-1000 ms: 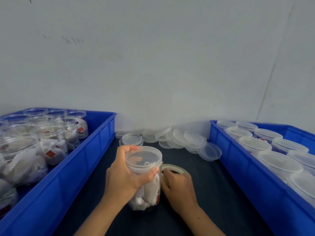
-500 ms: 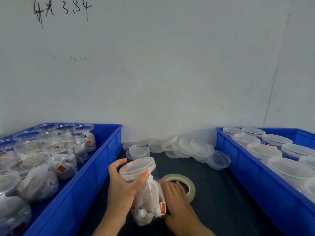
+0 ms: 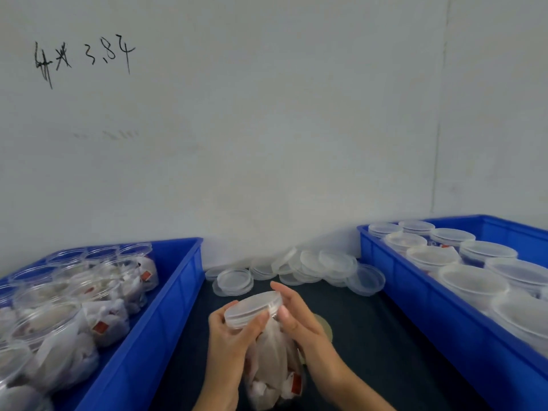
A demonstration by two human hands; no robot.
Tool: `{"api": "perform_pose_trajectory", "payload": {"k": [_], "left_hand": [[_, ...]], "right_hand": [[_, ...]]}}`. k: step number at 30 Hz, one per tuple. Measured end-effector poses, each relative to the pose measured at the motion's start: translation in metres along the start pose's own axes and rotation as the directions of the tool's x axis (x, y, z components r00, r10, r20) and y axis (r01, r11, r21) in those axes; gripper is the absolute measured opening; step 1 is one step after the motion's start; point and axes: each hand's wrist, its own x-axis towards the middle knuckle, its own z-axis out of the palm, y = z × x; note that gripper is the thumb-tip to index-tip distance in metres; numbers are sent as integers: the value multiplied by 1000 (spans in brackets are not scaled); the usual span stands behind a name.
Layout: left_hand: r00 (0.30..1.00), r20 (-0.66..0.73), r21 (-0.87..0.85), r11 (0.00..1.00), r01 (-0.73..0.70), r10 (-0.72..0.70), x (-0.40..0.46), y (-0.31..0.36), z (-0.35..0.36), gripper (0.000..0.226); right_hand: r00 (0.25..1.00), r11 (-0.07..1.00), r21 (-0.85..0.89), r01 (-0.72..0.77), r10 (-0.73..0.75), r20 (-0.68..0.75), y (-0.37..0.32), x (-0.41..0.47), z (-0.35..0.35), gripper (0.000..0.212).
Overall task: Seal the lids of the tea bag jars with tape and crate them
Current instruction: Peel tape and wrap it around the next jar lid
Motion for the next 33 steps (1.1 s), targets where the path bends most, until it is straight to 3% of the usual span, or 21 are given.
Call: {"api": "perform_pose_trajectory", "payload": {"k": [4,7,12,14,17,19,21,22,25,29,33], "left_hand": [[1000,-14,39,999,7,-7,0,-9,5,102],[1000,26,86,996,-11,9,5,-17,3,126],[998,27,128,990,54,-58,11,-19,9,86],[999,42,130,991,16,-21,7,-17,17,83],[998,41,69,996,-52,49,0,2,38,69],[985,122,119,984,-133,119,-5,25,60,62],[940,276,217,940,-263,199,-12,53,86,91],[919,315,206,929,-308,235,-18,68,99,91],[839,430,29,924,-382,333,-47,106,143,54],[766,569,-16,935,-355,301,-82,134,209,66],[736,648,132,923,-362,196,-106,125,260,59]], "right_hand": [[996,998,14,-64,65,-66,0,0,3,47],[994,988,125,-93,100,-49,-2,0,2,42],[990,980,177,-88,106,-95,-4,-5,-2,36],[989,987,145,-72,90,-121,-9,-8,-3,35],[987,997,72,24,-12,-160,-32,-18,-7,36],[976,994,-24,102,-105,-193,-60,-30,-13,35],[950,973,-135,189,-216,-225,-94,-45,-25,38],[935,954,-199,226,-270,-230,-112,-54,-33,39],[888,893,-331,306,-393,-238,-165,-89,-58,44],[867,823,-466,325,-456,-201,-211,-145,-103,47],[870,800,-540,263,-438,-226,-218,-192,-150,48]]}}
